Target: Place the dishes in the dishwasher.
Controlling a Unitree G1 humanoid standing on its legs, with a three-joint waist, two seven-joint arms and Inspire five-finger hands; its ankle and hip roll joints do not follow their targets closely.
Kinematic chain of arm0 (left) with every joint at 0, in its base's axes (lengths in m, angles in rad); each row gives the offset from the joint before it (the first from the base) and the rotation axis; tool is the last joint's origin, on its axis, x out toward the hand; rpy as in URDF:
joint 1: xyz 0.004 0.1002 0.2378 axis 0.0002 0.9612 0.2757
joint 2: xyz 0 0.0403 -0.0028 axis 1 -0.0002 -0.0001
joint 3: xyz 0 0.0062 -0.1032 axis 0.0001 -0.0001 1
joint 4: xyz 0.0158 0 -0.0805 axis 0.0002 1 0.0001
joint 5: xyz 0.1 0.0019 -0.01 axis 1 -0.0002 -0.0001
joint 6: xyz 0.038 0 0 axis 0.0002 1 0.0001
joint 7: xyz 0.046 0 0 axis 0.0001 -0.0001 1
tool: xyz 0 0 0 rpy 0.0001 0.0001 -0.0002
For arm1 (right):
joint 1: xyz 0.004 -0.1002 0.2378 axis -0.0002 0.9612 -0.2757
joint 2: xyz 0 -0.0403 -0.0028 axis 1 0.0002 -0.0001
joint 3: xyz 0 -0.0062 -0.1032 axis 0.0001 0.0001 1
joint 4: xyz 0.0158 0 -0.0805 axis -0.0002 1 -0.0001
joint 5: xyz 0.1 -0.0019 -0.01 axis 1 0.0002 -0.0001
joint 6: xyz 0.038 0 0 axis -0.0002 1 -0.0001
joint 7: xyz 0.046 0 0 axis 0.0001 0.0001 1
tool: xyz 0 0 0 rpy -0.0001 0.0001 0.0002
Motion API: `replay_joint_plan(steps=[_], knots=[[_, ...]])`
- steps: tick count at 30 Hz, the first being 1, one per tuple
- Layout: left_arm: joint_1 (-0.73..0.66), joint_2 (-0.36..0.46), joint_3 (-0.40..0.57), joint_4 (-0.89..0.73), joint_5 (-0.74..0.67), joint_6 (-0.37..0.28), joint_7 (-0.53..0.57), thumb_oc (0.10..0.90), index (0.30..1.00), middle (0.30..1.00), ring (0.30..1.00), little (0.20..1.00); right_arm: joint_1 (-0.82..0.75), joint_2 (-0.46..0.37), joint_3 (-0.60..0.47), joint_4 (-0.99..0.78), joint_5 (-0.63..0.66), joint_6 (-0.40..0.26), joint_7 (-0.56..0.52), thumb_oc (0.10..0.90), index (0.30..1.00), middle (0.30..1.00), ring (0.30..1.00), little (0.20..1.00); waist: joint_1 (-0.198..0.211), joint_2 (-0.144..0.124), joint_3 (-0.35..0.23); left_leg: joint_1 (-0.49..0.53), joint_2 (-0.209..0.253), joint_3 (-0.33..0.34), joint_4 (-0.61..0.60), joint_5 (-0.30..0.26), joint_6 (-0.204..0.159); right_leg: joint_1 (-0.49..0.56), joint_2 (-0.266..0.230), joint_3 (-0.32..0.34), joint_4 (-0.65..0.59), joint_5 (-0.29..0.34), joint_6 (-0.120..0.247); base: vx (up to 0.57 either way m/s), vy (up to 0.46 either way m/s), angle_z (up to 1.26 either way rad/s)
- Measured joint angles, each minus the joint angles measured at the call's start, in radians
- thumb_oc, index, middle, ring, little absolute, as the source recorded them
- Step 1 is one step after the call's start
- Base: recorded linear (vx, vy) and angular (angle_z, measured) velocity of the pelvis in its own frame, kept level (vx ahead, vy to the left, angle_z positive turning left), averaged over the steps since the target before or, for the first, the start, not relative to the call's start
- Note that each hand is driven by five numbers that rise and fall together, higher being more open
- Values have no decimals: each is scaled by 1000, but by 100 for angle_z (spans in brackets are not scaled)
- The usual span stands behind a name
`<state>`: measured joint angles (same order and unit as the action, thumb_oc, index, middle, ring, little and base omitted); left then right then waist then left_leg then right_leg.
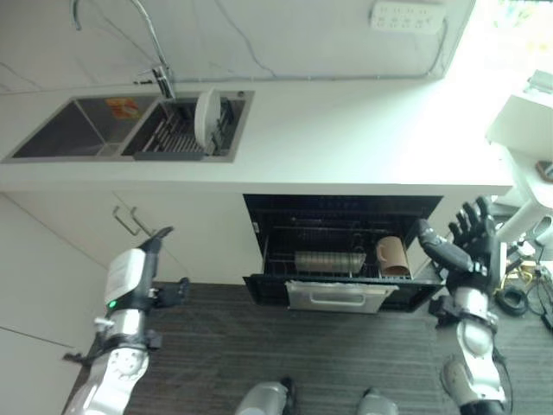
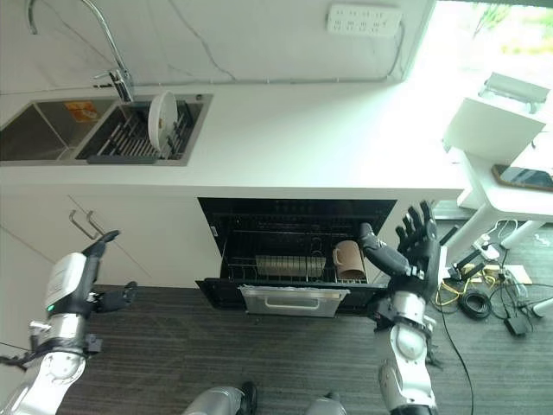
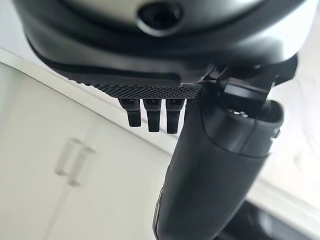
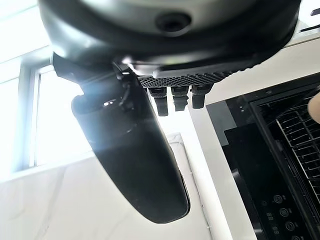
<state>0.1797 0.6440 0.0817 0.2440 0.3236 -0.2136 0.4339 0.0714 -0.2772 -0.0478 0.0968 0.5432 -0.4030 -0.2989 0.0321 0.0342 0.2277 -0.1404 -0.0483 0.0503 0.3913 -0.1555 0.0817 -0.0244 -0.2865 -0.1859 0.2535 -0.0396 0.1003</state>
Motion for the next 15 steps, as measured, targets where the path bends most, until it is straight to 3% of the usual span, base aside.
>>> replay_joint_plan(steps=[1, 3, 5, 6, 7, 9, 12, 14, 15], knots=[[7, -3, 21, 13, -28, 18, 13, 800, 900, 900, 900, 900, 17, 4, 19, 1, 6, 1, 20, 800, 900, 900, 900, 900, -3, 7, -2, -2, 0, 2, 6, -3, 17, 3, 7, 2, 12, 22, 6, 51, 79, -2], [24, -55, 53, 20, -93, 42, 14, 800, 900, 900, 900, 900, 26, 3, 48, 1, 11, 2, 72, 800, 900, 900, 900, 900, -4, 24, -10, 3, 22, -10, -23, 16, 20, -37, 128, 62, 130, -91, 14, 82, 53, 1], [34, -109, 47, 42, -124, 73, -4, 800, 900, 900, 900, 900, 33, -8, 63, 0, 11, -2, 129, 800, 900, 900, 900, 900, -7, 4, -18, 17, -3, -22, -73, 49, 25, -58, 244, 76, 197, -169, -25, 92, 5, 23], [43, -137, 24, 70, -125, 89, -27, 800, 900, 900, 900, 900, 38, -15, 64, 0, 12, -4, 157, 800, 900, 900, 900, 900, -18, -5, -24, 23, -26, -30, -94, 62, 28, -57, 307, 116, 180, -190, -48, 95, -40, 35], [53, -159, -6, 100, -125, 96, -58, 800, 900, 900, 900, 900, 37, -32, 64, -2, 15, -9, 180, 800, 900, 900, 900, 900, -25, -8, -26, 24, -45, -31, -104, 69, 30, -61, 316, 121, 170, -196, -109, 105, -61, 40], [56, -191, -91, 192, -125, 136, -151, 800, 900, 900, 900, 900, 44, -80, 63, -2, 53, -19, 234, 800, 900, 900, 900, 900, -33, 16, -26, 24, -58, -50, -114, 78, 32, -52, 318, 123, 152, -194, -117, 106, -87, 29], [44, -194, -203, 360, -125, 201, -217, 800, 900, 900, 900, 900, 45, -108, 65, -10, 115, -23, 308, 800, 900, 900, 900, 900, -34, 1, -23, 57, -60, -43, -162, 102, 15, -35, 295, 88, 138, -192, -118, 127, -73, -2], [40, -213, -275, 428, -126, 240, -227, 800, 900, 900, 900, 900, 46, -162, 87, -55, 169, -52, 339, 800, 900, 900, 900, 900, -41, -24, -4, 94, -78, -31, -232, 139, -43, -45, 302, 127, 166, -205, -144, 65, 5, -2], [9, -248, -301, 474, -159, 232, -230, 800, 900, 900, 900, 900, 8, -171, 84, -54, 186, -108, 359, 800, 900, 900, 900, 900, -58, -75, 62, -22, -99, -5, -13, 193, -177, -56, 279, 140, 191, -201, -192, 84, 114, 40]])
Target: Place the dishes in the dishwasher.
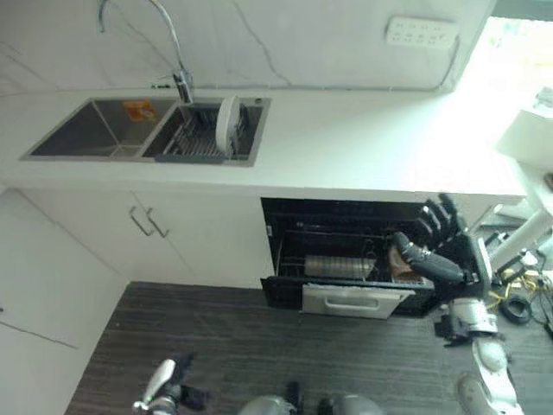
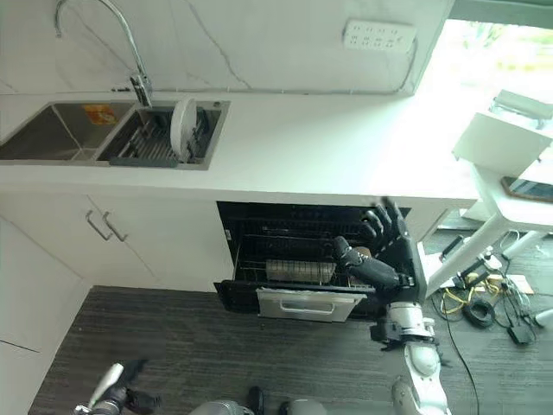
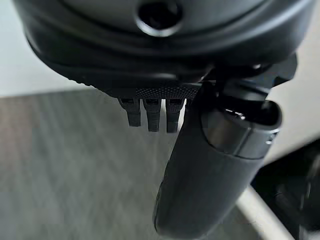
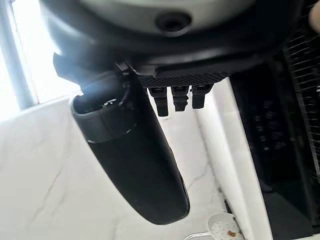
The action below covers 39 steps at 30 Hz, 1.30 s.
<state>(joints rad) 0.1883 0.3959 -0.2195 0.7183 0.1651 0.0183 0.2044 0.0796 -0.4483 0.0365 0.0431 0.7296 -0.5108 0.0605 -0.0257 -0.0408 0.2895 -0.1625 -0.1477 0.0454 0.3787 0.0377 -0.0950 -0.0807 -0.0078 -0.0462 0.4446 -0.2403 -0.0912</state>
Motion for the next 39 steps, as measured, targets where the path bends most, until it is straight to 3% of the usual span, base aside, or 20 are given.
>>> replay_joint_plan(steps=[1, 3, 5, 7, 9, 11, 14, 15, 17, 19, 23, 27, 29, 31, 32, 33, 34, 35, 36, 39], knots=[[-58, -29, 0, 64, -29, -9, -2, 800, 900, 900, 900, 900, -17, -2, -15, 2, 1, -7, -1, 800, 900, 900, 900, 900, 0, -5, 30, -99, 9, 11, 176, 21, -6, 0, -17, -2, 7, -4, -1, 175, 240, 27], [-103, -89, 10, 168, -84, 8, -26, 800, 900, 900, 900, 900, -63, 17, -10, -3, 0, -6, 0, 800, 900, 900, 900, 900, 4, 5, 49, -188, 57, 1, 309, -58, 69, 3, -13, 6, 11, -3, -3, 226, 323, -25], [-110, -128, 29, 235, -85, -4, -45, 800, 900, 900, 900, 900, -97, 17, -7, -6, -4, -5, -7, 800, 900, 900, 900, 900, 1, 20, 51, -129, 107, -4, 128, -87, 94, 12, -14, 29, 8, -6, 11, 270, 392, -38], [-133, -149, 38, 325, -105, -4, -51, 800, 900, 900, 900, 900, -139, 17, -5, -6, -23, 1, -32, 800, 900, 900, 900, 900, 2, 40, 54, -50, 145, -47, -141, -61, 55, 21, -12, 77, 6, -10, 31, 247, 339, -41], [-139, -177, 77, 373, -151, -3, -58, 800, 900, 900, 900, 900, -180, 2, -1, -6, -40, 22, -59, 800, 900, 900, 900, 900, 9, 86, 80, -57, 200, -71, -172, -44, 29, 57, -4, 96, -5, -12, 32, 195, 271, -30], [-130, -194, 85, 398, -155, -15, -61, 800, 900, 900, 900, 900, -173, -13, -2, -6, -62, 42, -80, 800, 900, 900, 900, 900, 8, 112, 81, -61, 237, -15, -148, -43, 29, 99, -16, 85, -12, -36, 46, 174, 294, -2], [-101, -189, 41, 375, -143, -27, -64, 800, 900, 900, 900, 900, -149, -33, -14, -21, -61, 52, -120, 800, 900, 900, 900, 900, 19, 122, 62, -37, 209, -10, -122, -62, 59, 129, -45, 107, -20, -78, 96, 158, 292, -10], [-88, -194, 45, 350, -158, -28, -66, 800, 900, 900, 900, 900, -125, -28, -34, -47, -61, 51, -128, 800, 900, 900, 900, 900, 27, 129, 51, -14, 181, -25, -150, -11, 76, 126, -59, 115, -20, -83, 133, 77, 208, -25], [-93, -189, 69, 333, -185, -28, -65, 800, 900, 900, 900, 900, -88, -14, -39, -73, -61, 60, -135, 800, 900, 900, 900, 900, 29, 83, 42, -7, 131, -11, -146, 21, 121, 146, -111, 96, -22, -93, 156, 44, 157, 0], [-112, -167, 69, 339, -200, -26, -66, 800, 900, 900, 900, 900, -88, 16, -38, -93, -60, 60, -133, 800, 900, 900, 900, 900, 33, 54, 26, -7, 103, 3, -139, -1, 159, 147, -152, 61, -27, -63, 154, 23, 130, 5], [-196, -151, 64, 380, -202, -17, -97, 800, 900, 900, 900, 900, -168, 21, -18, -135, -63, 59, -144, 800, 900, 900, 900, 900, 57, 60, 22, 12, 95, 29, -142, -49, 195, 157, -166, -5, -128, 61, 196, 15, 202, -12], [-164, -150, 69, 384, -249, 14, -103, 800, 900, 900, 900, 900, -180, 47, 0, -141, -63, 62, -146, 800, 900, 900, 900, 900, 57, 70, 9, 22, 128, 83, -157, -58, 208, 82, -157, -115, -32, 100, 187, -14, 34, -54], [-156, -150, 111, 407, -282, 24, -116, 800, 900, 900, 900, 900, -175, 42, 10, -141, -63, 66, -148, 800, 900, 900, 900, 900, 46, 65, 6, 22, 130, 67, -172, -44, 187, 45, -48, -76, -12, 27, 164, -11, -64, -21], [-123, -149, 140, 405, -290, 19, -143, 800, 900, 900, 900, 900, -181, 37, 10, -141, -63, 68, -145, 800, 900, 900, 900, 900, 55, 52, -1, 10, 119, 97, -165, -46, 189, 27, 14, -130, -55, 11, 123, 4, -104, -17], [-109, -155, 145, 402, -313, 16, -153, 800, 900, 900, 900, 900, -192, 22, 11, -140, -62, 68, -146, 800, 900, 900, 900, 900, 66, 44, -4, -7, 99, 107, -150, -46, 190, 17, 16, -145, -80, 25, 37, 40, -131, -1], [-99, -171, 144, 414, -326, 21, -151, 800, 900, 900, 900, 900, -192, 4, 14, -128, -61, 68, -147, 800, 900, 900, 900, 900, 61, 59, -7, -13, 91, 90, -160, -45, 170, 10, 25, -151, -81, 28, 35, 74, -127, 13], [-80, -176, 149, 411, -380, 10, -151, 800, 900, 900, 900, 900, -189, 5, 23, -115, -58, 69, -145, 800, 900, 900, 900, 900, 57, 46, -11, -4, 68, 71, -186, -51, 118, 3, 13, -121, -111, 44, 22, 93, -84, 18], [-75, -180, 171, 414, -432, 13, -152, 800, 900, 900, 900, 900, -187, 11, 35, -108, -58, 73, -146, 800, 900, 900, 900, 900, 64, 20, -4, -20, 51, 62, -86, -97, 154, 2, -15, -129, -122, 63, 9, 148, -75, -16], [-54, -190, 206, 415, -497, 24, -158, 800, 900, 900, 900, 900, -175, 8, 53, -111, -61, 81, -142, 800, 900, 900, 900, 900, 74, 8, -7, -3, 61, 58, 28, -167, 148, 8, -28, -124, -124, 70, 6, 111, -45, -15], [1, -221, 291, 360, -627, 48, -211, 800, 900, 900, 900, 900, -105, -21, 46, -136, -81, 78, -135, 800, 900, 900, 900, 900, 70, 17, -9, 136, 50, 3, -129, -176, 115, -13, -50, -110, -29, 19, 50, 44, 56, 19]])
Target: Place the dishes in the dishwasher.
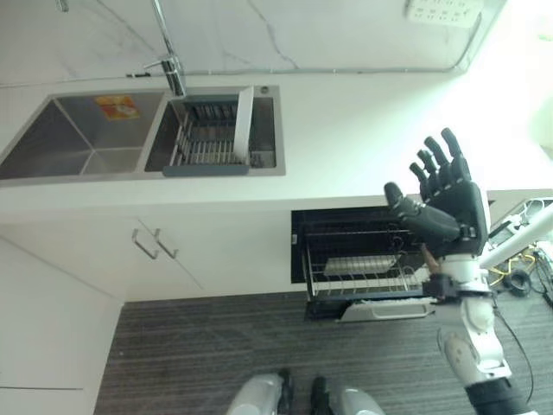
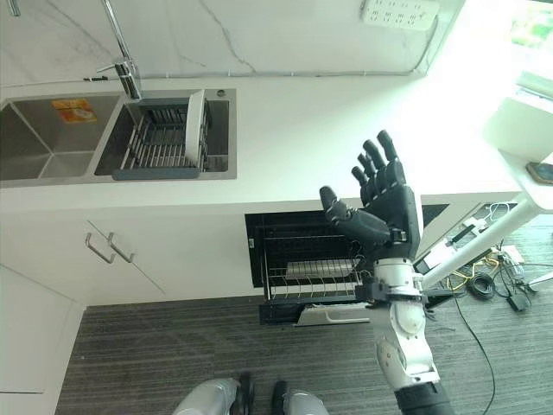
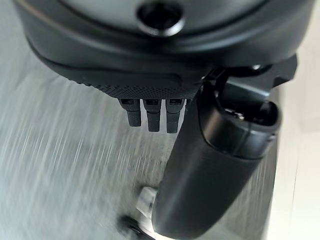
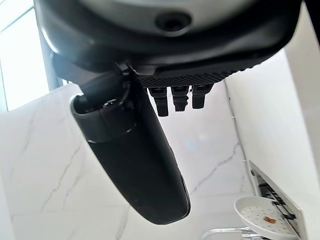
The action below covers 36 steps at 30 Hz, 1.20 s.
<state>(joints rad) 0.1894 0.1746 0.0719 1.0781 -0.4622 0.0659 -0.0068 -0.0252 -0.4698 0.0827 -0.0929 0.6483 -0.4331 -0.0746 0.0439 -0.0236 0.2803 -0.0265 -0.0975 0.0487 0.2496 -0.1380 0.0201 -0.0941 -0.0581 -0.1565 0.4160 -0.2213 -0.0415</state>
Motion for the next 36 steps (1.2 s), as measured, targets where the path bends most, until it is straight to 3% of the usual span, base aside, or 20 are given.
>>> replay_joint_plan(steps=[1, 2, 3, 6, 8, 9, 10, 11, 12, 14, 18, 20, 24, 26, 27, 29, 31, 32, 34, 36], knots=[[-6, -1, -14, -15, 0, 0, -5, 800, 900, 900, 900, 900, -5, -4, -4, 5, -1, 0, 0, 800, 900, 900, 900, 900, 9, 12, 7, -14, -1, -1, 23, 6, 2, -6, -5, 8, 3, -4, -12, 81, 236, 19], [-21, 0, -31, -23, 8, -2, -3, 800, 900, 900, 900, 900, -25, 5, -7, 25, -4, -2, 0, 800, 900, 900, 900, 900, 15, 13, 18, -69, -6, -2, 112, 24, -34, -9, -16, 11, -1, 4, -30, 135, 381, 4], [-43, 1, -41, -32, 25, 0, -2, 800, 900, 900, 900, 900, -34, 27, -14, 34, -9, 7, -7, 800, 900, 900, 900, 900, 21, 15, 25, -113, 7, -7, 131, 6, -34, -1, -24, 8, -27, 11, -18, 155, 445, 10], [-95, 17, -49, -14, 87, 19, 2, 800, 900, 900, 900, 900, -79, 51, -9, 33, -41, 20, -13, 800, 900, 900, 900, 900, 18, 45, 43, -201, 131, -107, 88, 26, -66, 11, -11, 31, -42, 22, 4, 140, 365, -9], [-122, 17, -57, 28, 149, 38, -1, 800, 900, 900, 900, 900, -94, -1, -9, 30, -59, 39, -15, 800, 900, 900, 900, 900, 17, 75, 45, -197, 204, -99, 38, 37, -79, 34, -19, 52, -40, 11, 25, 126, 355, -35], [-132, 21, -90, 53, 221, 41, -5, 800, 900, 900, 900, 900, -92, -37, -27, 23, -55, 40, -28, 800, 900, 900, 900, 900, -4, 80, 42, -187, 215, -66, 45, 37, -77, 49, -53, 54, -43, 8, 48, 137, 368, -15], [-132, 21, -90, 53, 221, 41, -5, 800, 900, 900, 900, 900, -92, -37, -27, 23, -55, 40, -28, 800, 900, 900, 900, 900, -4, 80, 42, -187, 215, -66, 45, 37, -77, 49, -53, 54, -43, 8, 48, 132, 344, -21], [-128, 20, -126, 69, 256, 42, -9, 800, 900, 900, 900, 900, -80, -48, -58, 18, -45, 40, -41, 800, 900, 900, 900, 900, -26, 93, 34, -146, 197, -65, 42, 41, -69, 65, -67, 70, -53, 6, 92, 89, 184, -20], [-129, 19, -135, 77, 271, 42, -14, 800, 900, 900, 900, 900, -76, -41, -70, 18, -35, 40, -48, 800, 900, 900, 900, 900, -34, 92, 33, -133, 176, -77, 16, 107, -84, 71, -79, 77, -51, 10, 119, 80, 171, -27], [-131, 46, -154, 80, 278, 45, -30, 800, 900, 900, 900, 900, -52, -10, -67, 18, -16, 46, -55, 800, 900, 900, 900, 900, -41, 38, 30, -129, 127, -40, 45, 103, -75, 89, -133, 102, -88, 21, 150, 90, 206, -24], [-155, 60, -178, 91, 277, 52, -44, 800, 900, 900, 900, 900, -51, 46, -45, 18, -16, 52, -44, 800, 900, 900, 900, 900, -34, 31, 30, -119, 83, -2, 84, 49, -5, 111, -182, 91, -122, 99, 123, 80, 180, -16], [-165, 60, -188, 92, 275, 60, -49, 800, 900, 900, 900, 900, -55, 58, -38, 17, -19, 53, -34, 800, 900, 900, 900, 900, -20, 30, 29, -116, 68, 11, 94, 23, 23, 115, -200, 90, -129, 139, 130, 70, 163, -15], [-161, 65, -194, 92, 278, 61, -49, 800, 900, 900, 900, 900, -54, 69, -39, 17, -19, 55, -42, 800, 900, 900, 900, 900, -17, 25, 26, -112, 71, 29, 92, 5, 52, 107, -182, 78, -129, 163, 146, 60, 82, -13], [-150, 65, -194, 92, 272, 64, -48, 800, 900, 900, 900, 900, -52, 77, -39, 17, -19, 68, -40, 800, 900, 900, 900, 900, -26, 27, 25, -112, 88, 39, 91, 5, 54, 102, -169, 38, -158, 238, 194, -28, -71, -37], [-146, 65, -194, 90, 269, 67, -47, 800, 900, 900, 900, 900, -55, 79, -35, 18, -18, 69, -40, 800, 900, 900, 900, 900, -20, 28, 25, -115, 106, 60, 90, 7, 51, 93, -160, 11, -166, 248, 195, -48, -124, -74], [-132, 69, -158, 78, 269, 72, -45, 800, 900, 900, 900, 900, -74, 77, 5, 18, -19, 66, -30, 800, 900, 900, 900, 900, -16, 13, 17, -150, 138, 91, 89, 7, 47, 6, -82, -18, -102, 148, 158, 2, -116, -73], [-126, 67, -145, 79, 271, 85, -41, 800, 900, 900, 900, 900, -72, 63, 7, 18, -18, 66, -23, 800, 900, 900, 900, 900, -12, -9, 15, -151, 124, 108, 83, 15, 41, -19, -35, -19, -73, 68, 96, 58, -191, -19], [-124, 57, -146, 81, 271, 88, -39, 800, 900, 900, 900, 900, -73, 50, 2, 18, -18, 66, -22, 800, 900, 900, 900, 900, -16, -2, 15, -152, 121, 112, 88, 18, 37, -16, -28, -14, -76, 70, 66, 102, -182, 1], [-115, 45, -147, 81, 258, 110, 0, 800, 900, 900, 900, 900, -69, 8, 3, 19, -5, 67, -20, 800, 900, 900, 900, 900, -17, 12, 11, -142, 98, 56, 59, 32, 15, -16, 6, 31, -81, 65, 57, 180, -166, 12], [-102, 44, -133, 80, 232, 131, 2, 800, 900, 900, 900, 900, -74, -1, 3, 18, 2, 68, -5, 800, 900, 900, 900, 900, -13, 2, 6, -104, 90, 75, -20, 68, 2, -19, -4, 31, -57, 50, 39, 161, -143, 6]])
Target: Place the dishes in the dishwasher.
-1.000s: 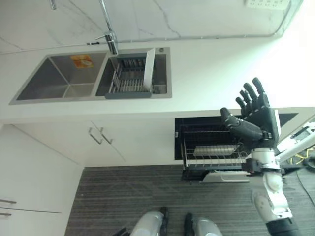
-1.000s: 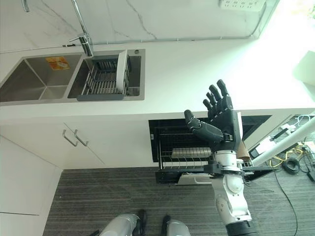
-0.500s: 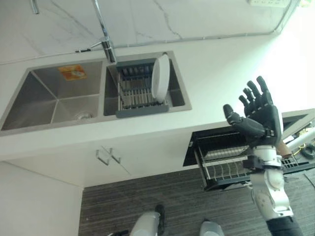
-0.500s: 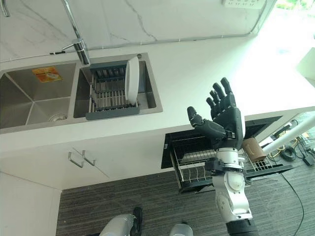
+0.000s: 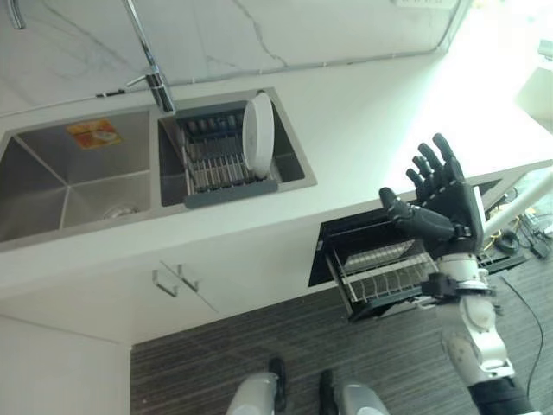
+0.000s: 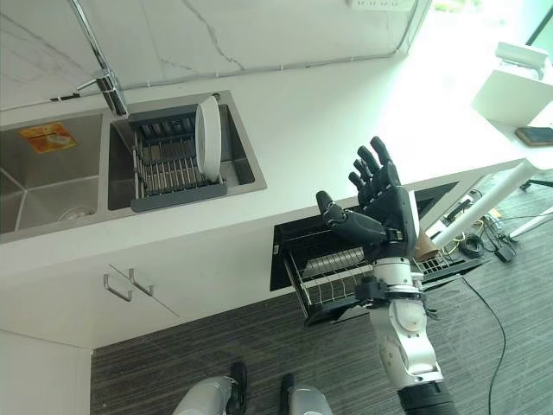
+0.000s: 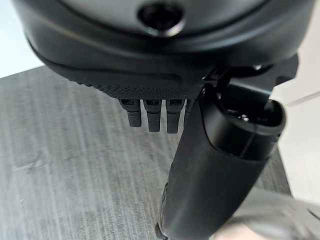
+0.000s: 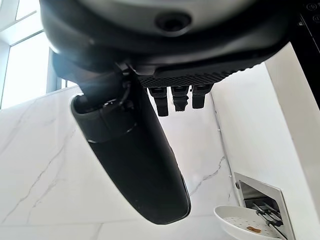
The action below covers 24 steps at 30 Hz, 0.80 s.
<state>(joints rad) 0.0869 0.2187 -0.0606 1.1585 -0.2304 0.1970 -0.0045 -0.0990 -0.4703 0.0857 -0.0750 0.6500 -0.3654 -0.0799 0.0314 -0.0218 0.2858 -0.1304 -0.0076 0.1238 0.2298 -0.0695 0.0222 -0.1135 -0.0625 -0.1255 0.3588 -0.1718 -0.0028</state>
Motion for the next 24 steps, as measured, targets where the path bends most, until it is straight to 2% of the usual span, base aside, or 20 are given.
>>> replay_joint_plan(steps=[1, 2, 3, 4, 5, 6, 7, 8, 9, 11, 12, 13, 15, 17, 18, 19, 20, 24], knots=[[14, -5, 4, -2, 0, 0, 0, 800, 900, 900, 900, 900, 2, -8, 1, 0, 0, 0, 8, 800, 900, 900, 900, 900, 3, -1, 1, 25, -12, -13, -25, 31, -28, -5, 4, 6, 24, -18, -8, 150, 7, 18], [18, -2, 11, -9, 0, 1, 7, 800, 900, 900, 900, 900, -1, -5, 0, 14, 1, 0, 14, 800, 900, 900, 900, 900, 6, -11, 14, -26, -27, -47, 107, 63, -80, -8, -9, 19, 62, -47, -29, 122, 52, 9], [7, -4, 13, -23, -2, 12, 25, 800, 900, 900, 900, 900, -12, 15, 5, 53, 0, 2, 15, 800, 900, 900, 900, 900, 29, -15, 27, -121, -26, -91, 251, 69, -98, 5, -16, 32, 66, -57, -36, 231, 210, -3], [12, -7, 14, -29, -3, 24, 22, 800, 900, 900, 900, 900, -21, 31, 5, 60, 0, 4, 13, 800, 900, 900, 900, 900, 34, -9, 31, -124, -26, -100, 205, 56, -89, 3, -16, 24, 54, -47, -45, 184, 207, -20], [13, -13, 13, -29, -2, 37, 20, 800, 900, 900, 900, 900, -25, 44, 18, 61, -1, 3, 15, 800, 900, 900, 900, 900, 38, 10, 35, -125, -10, -114, 113, 52, -81, 15, -11, 25, 55, -52, -41, 215, 260, -3], [8, -22, 14, -27, -1, 46, 20, 800, 900, 900, 900, 900, -36, 60, 23, 69, -3, 2, 14, 800, 900, 900, 900, 900, 34, 38, 48, -155, 8, -143, 105, 54, -86, 25, 5, 25, 60, -60, -43, 149, 253, -20], [-1, -45, 30, -14, 0, 50, 20, 800, 900, 900, 900, 900, -60, 64, 24, 82, -8, 24, 13, 800, 900, 900, 900, 900, 55, 71, 67, -162, 48, -155, 37, 67, -102, 37, 26, 34, 60, -64, -49, 116, 248, -25], [-5, -56, 28, 13, 1, 65, 19, 800, 900, 900, 900, 900, -73, 46, 36, 81, -21, 48, 13, 800, 900, 900, 900, 900, 59, 91, 67, -172, 60, -152, 22, 67, -95, 43, 27, 38, 60, -69, -50, 102, 258, -37], [-12, -59, 27, 34, 3, 74, 19, 800, 900, 900, 900, 900, -80, 24, 51, 75, -22, 59, 14, 800, 900, 900, 900, 900, 56, 96, 66, -164, 60, -148, 10, 68, -94, 56, 20, 39, 58, -73, -54, 103, 228, -11], [-28, -56, 24, 62, 12, 80, 20, 800, 900, 900, 900, 900, -81, -8, 56, 33, -21, 66, 12, 800, 900, 900, 900, 900, 51, 99, 63, -133, 60, -122, 7, 70, -86, 71, 15, 41, 48, -72, -27, 111, 185, -5], [-29, -56, 23, 71, 30, 77, 20, 800, 900, 900, 900, 900, -83, -8, 57, 13, -21, 73, 13, 800, 900, 900, 900, 900, 49, 104, 57, -44, 55, -126, -46, 135, -52, 93, 16, 35, 45, -88, 2, 111, 130, 4], [-34, -50, 22, 63, 41, 74, 24, 800, 900, 900, 900, 900, -82, -2, 61, 10, -21, 77, 13, 800, 900, 900, 900, 900, 51, 80, 55, -35, 39, -115, -51, 170, -40, 100, -2, 34, 52, -100, 17, 80, 90, 0], [-42, -36, 12, 21, 41, 58, 26, 800, 900, 900, 900, 900, -98, 1, 82, 9, -21, 87, 14, 800, 900, 900, 900, 900, 67, 46, 44, -23, 10, -103, -37, 144, -18, 130, -34, 27, 27, -104, 33, 49, 82, 9], [-83, -17, -19, -13, 44, 23, 32, 800, 900, 900, 900, 900, -152, 40, 106, 9, -21, 91, 14, 800, 900, 900, 900, 900, 86, 26, 32, -28, -17, -100, -19, 122, -2, 143, -72, -21, 6, -106, 50, 12, 89, 11], [-87, -12, -27, -21, 47, 19, 34, 800, 900, 900, 900, 900, -172, 42, 122, 9, -22, 94, 15, 800, 900, 900, 900, 900, 89, 26, 32, -30, -23, -99, -15, 117, 0, 143, -80, -29, 2, -106, 50, -2, 69, 2], [-86, -3, -36, -26, 47, 20, 36, 800, 900, 900, 900, 900, -199, 44, 138, 7, -22, 102, 15, 800, 900, 900, 900, 900, 92, 29, 31, -47, -28, -100, 3, 101, -3, 141, -84, -31, -9, -99, 74, 11, 56, 8], [-80, -2, -36, -28, 47, 22, 38, 800, 900, 900, 900, 900, -207, 43, 138, 7, -22, 114, 3, 800, 900, 900, 900, 900, 105, 32, 30, -62, -28, -104, 15, 95, -2, 137, -83, -33, -10, -97, 78, 18, 50, 5], [-47, -8, -45, -27, 58, 44, 36, 800, 900, 900, 900, 900, -214, 43, 140, 7, -21, 136, -16, 800, 900, 900, 900, 900, 120, 41, 25, -88, -28, -109, 36, 83, 10, 125, -84, -46, -10, -98, 73, 5, 33, 8]])
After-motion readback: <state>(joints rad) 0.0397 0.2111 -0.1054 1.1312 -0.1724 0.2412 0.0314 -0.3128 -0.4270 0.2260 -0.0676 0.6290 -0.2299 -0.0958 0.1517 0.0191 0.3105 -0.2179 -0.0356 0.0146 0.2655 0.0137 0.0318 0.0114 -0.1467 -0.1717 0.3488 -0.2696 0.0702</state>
